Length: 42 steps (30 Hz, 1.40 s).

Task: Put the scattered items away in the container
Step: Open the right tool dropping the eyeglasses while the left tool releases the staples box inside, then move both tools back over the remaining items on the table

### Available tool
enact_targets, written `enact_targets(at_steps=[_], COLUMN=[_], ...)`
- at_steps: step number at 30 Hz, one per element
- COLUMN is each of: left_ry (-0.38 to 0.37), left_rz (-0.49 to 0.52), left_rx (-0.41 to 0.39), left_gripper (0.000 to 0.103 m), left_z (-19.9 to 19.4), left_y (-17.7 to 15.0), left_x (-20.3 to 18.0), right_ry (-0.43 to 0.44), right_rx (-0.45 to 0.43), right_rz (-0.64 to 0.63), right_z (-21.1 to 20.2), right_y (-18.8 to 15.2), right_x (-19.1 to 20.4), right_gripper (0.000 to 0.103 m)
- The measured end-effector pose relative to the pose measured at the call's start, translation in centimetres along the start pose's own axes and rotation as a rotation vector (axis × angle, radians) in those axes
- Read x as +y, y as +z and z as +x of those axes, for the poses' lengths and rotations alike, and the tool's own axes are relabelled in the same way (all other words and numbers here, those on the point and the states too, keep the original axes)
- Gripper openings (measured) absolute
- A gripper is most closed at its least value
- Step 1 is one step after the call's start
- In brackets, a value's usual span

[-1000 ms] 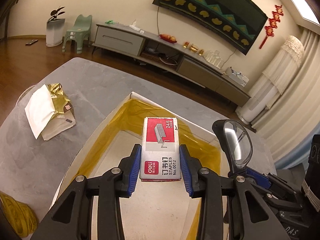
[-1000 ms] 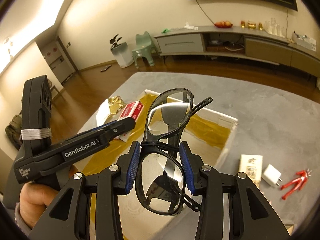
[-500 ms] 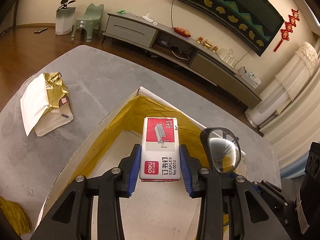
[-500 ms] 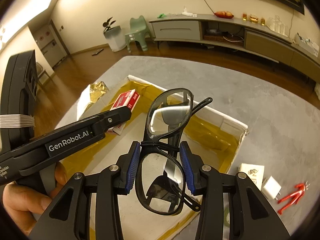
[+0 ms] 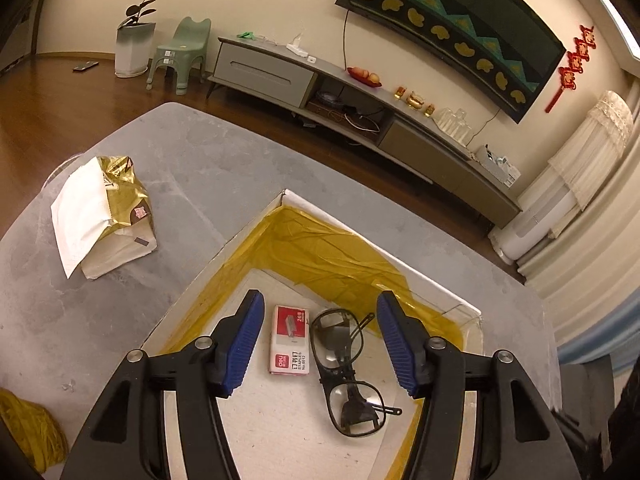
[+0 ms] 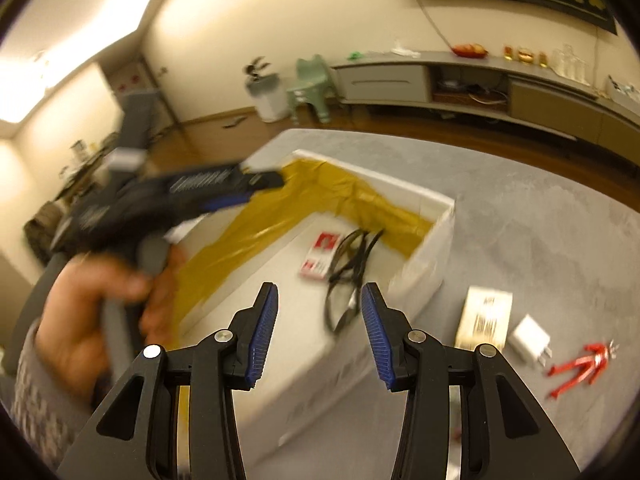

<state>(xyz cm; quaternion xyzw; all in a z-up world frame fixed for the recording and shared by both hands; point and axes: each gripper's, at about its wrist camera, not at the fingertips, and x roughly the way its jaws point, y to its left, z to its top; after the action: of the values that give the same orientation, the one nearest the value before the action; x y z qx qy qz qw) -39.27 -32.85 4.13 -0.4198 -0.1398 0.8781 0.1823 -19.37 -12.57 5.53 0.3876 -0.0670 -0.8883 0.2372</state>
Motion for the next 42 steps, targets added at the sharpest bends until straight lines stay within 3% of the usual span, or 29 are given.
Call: enact_targets(at_steps=[3, 7, 10, 19, 30, 34, 42], left_ry=[0.0, 0.016, 0.036, -0.046, -0.143, -0.2, -0.214], left_rz=[0.025, 0.091, 0.166, 0.227, 0.434, 0.515, 0.617], left_rx=[-0.004, -0.003, 0.001, -0.057, -0.079, -0.046, 0.066], left_gripper=[0.06, 0.06, 0.06, 0.06, 0.06, 0.06, 0.06], left_z=[-0.2, -0.3, -0.9, -5.5, -9.0, -9.2, -6.4], left_y=[-0.2, -1.3, -3.0, -4.8, -10.5, -13.8, -19.3], left_x=[-0.9, -2.5, -3.7, -6.1, -13.4, -16.4, -20.0], right_ry=[0.086, 0.19, 0.161, 0.093, 0.043, 0.02, -0.031], right_rx=[-0.045, -0.174, -0.119, -0.167, -0.228, -0.238, -0.235], right_rz=[-0.021, 0.009, -0.003, 0.041, 0.099, 0.127, 0.174], right_z=[-2.7, -5.4, -4.8, -7.4, -11.7, -13.2, -15.7], right_y=[-2.6, -4.8, -4.6, -4.1, -5.1, -5.7, -7.6], right_x=[0.6, 0.2, 0.3, -1.9, -4.7, -6.1, -8.6], right_gripper=[0.047, 0.047, 0.047, 0.047, 0.047, 0.047, 0.047])
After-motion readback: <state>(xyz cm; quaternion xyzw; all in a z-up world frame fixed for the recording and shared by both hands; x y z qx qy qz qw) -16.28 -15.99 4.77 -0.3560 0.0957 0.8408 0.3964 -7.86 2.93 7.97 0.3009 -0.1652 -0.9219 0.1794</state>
